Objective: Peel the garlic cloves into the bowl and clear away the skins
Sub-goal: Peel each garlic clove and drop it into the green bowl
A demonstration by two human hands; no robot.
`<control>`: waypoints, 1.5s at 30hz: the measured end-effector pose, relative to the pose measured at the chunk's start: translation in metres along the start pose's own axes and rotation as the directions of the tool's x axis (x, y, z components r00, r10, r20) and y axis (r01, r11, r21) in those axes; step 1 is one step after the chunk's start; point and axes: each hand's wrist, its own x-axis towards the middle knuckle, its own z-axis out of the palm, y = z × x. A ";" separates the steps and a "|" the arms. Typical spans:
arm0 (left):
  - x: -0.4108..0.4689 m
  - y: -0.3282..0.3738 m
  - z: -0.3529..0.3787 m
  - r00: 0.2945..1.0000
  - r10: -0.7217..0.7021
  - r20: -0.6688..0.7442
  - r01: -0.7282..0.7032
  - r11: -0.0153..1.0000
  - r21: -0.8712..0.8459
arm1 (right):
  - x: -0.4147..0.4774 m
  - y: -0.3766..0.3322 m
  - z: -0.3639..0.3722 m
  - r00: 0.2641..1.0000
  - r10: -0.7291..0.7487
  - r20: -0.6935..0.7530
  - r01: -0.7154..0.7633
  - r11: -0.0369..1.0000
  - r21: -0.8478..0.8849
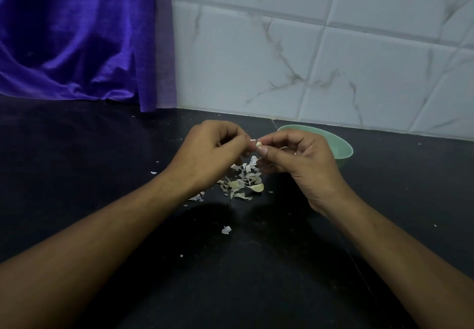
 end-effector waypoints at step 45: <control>0.003 -0.009 0.003 0.999 -0.051 -0.014 0.051 0.998 0.025 | 0.000 -0.009 0.000 0.992 0.123 -0.006 -0.116 0.950 0.289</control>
